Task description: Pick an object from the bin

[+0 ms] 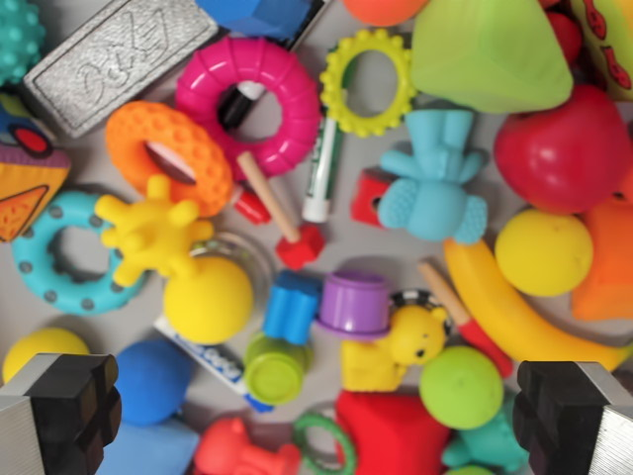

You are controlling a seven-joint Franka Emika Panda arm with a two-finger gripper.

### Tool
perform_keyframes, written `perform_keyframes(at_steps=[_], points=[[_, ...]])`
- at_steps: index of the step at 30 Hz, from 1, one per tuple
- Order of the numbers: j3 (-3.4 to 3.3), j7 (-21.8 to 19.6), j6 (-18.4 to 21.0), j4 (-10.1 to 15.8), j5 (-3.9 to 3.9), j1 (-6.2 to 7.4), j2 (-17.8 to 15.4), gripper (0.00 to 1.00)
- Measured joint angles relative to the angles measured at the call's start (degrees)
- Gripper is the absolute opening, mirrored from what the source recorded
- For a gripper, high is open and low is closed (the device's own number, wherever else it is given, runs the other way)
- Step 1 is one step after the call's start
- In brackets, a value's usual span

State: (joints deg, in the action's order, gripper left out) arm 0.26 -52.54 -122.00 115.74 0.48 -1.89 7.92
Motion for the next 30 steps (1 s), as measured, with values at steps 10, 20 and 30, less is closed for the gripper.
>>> perform_keyframes(at_steps=[10,20,30], points=[[0.32,-3.94,-2.63,2.00,0.00,1.32,0.48,1.00],[0.74,-8.81,-5.73,4.24,0.00,2.88,1.21,1.00],[1.10,-14.30,-9.24,6.28,0.00,4.79,2.51,1.00]])
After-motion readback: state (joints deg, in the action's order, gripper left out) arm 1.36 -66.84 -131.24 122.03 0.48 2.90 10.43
